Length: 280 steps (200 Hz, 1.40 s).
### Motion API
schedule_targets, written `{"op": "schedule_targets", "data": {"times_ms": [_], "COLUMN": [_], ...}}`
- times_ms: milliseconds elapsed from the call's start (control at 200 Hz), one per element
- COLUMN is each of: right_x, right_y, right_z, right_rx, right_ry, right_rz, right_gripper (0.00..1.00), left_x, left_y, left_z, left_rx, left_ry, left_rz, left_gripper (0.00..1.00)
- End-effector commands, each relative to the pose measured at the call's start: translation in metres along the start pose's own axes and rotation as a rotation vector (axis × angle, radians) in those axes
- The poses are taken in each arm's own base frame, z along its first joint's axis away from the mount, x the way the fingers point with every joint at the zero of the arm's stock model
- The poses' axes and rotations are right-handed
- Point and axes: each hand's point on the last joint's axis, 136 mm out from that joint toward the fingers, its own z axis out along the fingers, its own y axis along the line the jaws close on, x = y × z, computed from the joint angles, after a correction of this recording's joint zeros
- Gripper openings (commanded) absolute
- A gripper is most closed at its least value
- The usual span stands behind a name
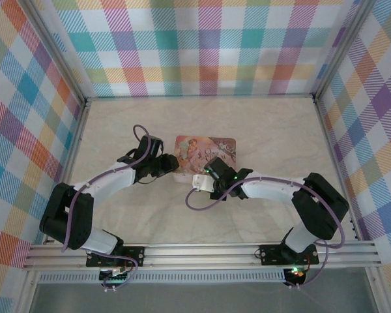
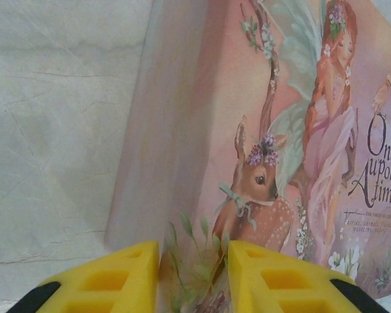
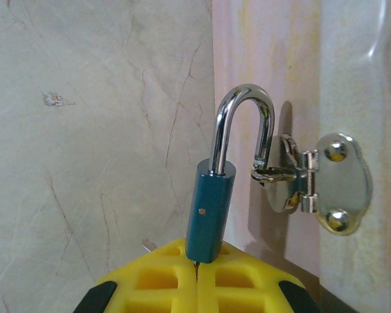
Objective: Unlock a padlock with a key
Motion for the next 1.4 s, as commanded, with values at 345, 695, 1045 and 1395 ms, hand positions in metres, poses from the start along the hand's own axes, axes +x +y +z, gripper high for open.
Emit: {"op": "schedule_targets", "data": {"times_ms": [345, 695, 1045, 1395], "right_x": [-0.039, -0.041, -0.046, -0.010], "right_y": [0.011, 0.007, 0.000, -0.034], "right_z": [-0.022, -0.039, -0.085, -0.131], "right_rx": [-0.001, 0.018, -0.001, 0.046], "right_ry": [-0.118, -0.157, -0.211, -0.184], "right_rz": [-0.022, 0.128, 0.393, 0.757], "right_gripper": [0.01, 0.01, 0.01, 0.01], "left_x": [-0.013, -0.029, 0.004, 0.021], "left_y": [-0.005, -0.014, -0.022, -0.028], "left_z": [-0.009, -0.045, -0.074, -0.083], "left_rx": [0.014, 0.039, 0.132, 0.218], "left_ry": [-0.037, -0.137, -0.063, -0.031], "left_rz": [0.016, 0.028, 0.106, 0.059], "left_gripper": [0.38, 0.64, 0.65, 0.68]}}
